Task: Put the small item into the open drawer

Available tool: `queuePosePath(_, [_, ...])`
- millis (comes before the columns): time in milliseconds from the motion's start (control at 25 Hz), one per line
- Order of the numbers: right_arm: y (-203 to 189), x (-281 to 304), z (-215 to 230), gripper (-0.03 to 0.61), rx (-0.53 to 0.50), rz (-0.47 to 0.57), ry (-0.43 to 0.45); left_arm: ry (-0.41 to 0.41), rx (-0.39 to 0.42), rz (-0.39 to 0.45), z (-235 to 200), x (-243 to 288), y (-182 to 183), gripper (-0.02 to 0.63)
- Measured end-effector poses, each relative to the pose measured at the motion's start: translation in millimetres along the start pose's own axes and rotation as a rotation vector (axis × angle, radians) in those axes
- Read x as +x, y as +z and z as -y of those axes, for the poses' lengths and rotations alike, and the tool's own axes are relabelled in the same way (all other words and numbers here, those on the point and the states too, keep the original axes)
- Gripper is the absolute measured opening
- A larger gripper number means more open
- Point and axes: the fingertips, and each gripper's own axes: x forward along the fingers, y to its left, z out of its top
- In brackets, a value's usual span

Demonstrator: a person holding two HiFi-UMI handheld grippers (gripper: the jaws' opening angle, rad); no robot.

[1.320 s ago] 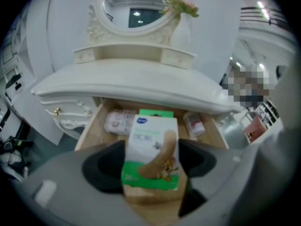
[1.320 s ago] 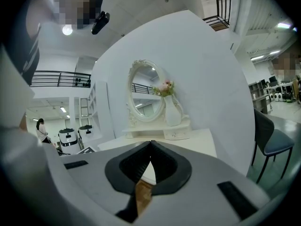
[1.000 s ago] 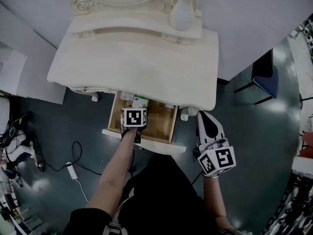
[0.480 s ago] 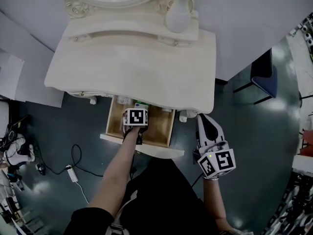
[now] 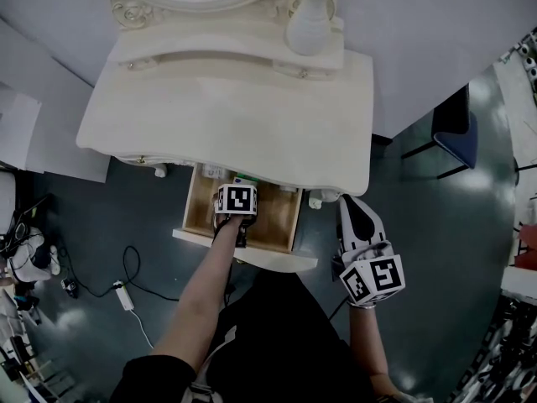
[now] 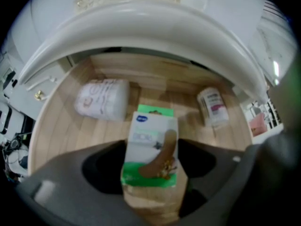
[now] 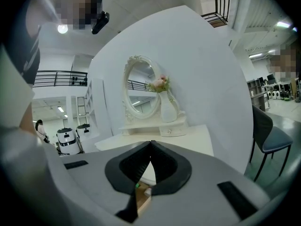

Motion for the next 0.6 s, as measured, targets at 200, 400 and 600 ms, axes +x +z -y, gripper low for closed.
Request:
queuePosePath(200, [0,3,-6,-0.003,-0.009,0.001,0.017,-0.017,-0.027,0.077,0,-17,12,0.370])
queuePosePath(400, [5,6,-19,-0.003,-0.017,0.011,0.037,-0.009,-0.032,0.210,-5,-61,31,0.319])
queuePosePath(600, [6,8,-30,-0.003,-0.014,0.022,0.050,-0.013,-0.005,0.364,-6,-106,50,0.265])
